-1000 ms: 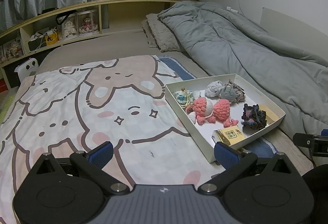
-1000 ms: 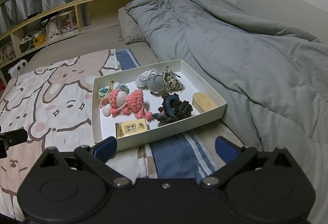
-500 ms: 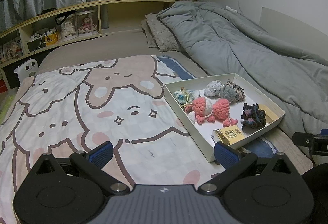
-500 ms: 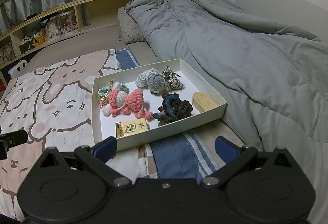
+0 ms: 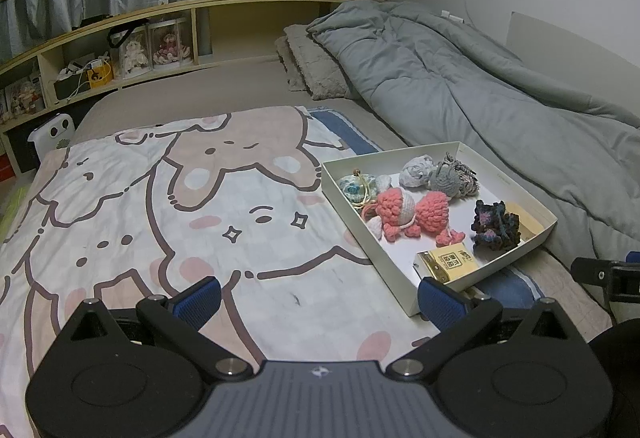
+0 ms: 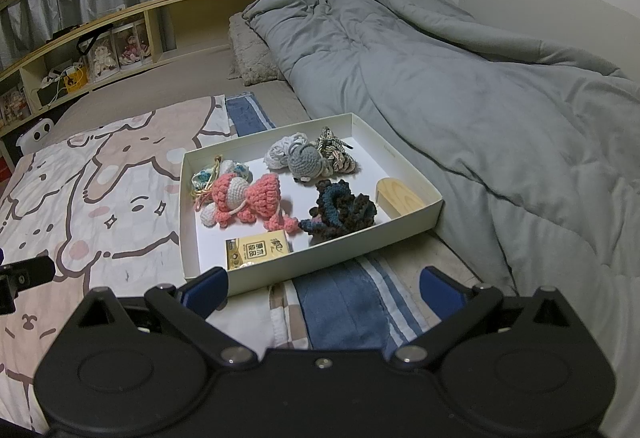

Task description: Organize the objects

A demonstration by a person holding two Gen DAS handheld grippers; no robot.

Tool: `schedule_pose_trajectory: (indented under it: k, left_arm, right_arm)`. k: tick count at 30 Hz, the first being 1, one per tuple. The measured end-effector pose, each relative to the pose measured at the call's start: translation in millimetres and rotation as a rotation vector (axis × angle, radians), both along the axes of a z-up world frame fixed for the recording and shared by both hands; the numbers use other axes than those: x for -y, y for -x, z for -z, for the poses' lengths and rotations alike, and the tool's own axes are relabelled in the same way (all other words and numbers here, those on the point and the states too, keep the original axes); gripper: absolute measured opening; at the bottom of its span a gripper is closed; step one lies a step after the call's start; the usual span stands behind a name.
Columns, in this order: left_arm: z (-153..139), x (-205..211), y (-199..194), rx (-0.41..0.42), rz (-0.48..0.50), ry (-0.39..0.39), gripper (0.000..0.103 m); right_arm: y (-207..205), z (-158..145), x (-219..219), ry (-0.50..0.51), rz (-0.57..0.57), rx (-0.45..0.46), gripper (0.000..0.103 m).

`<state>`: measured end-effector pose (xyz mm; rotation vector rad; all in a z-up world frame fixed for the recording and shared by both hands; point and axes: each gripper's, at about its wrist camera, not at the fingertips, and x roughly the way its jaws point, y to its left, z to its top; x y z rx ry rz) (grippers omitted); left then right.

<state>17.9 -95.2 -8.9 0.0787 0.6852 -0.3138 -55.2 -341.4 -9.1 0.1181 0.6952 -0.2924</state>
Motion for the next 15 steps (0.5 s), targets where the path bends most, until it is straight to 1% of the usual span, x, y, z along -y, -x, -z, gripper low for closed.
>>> schedule_pose_trajectory:
  k: [15]
  left_arm:
    - [0.3,-2.7,-0.3,-0.002,0.004,0.001,0.103]
  right_arm:
    - [1.1,0.9,-1.2,-0.004,0.002,-0.002,0.103]
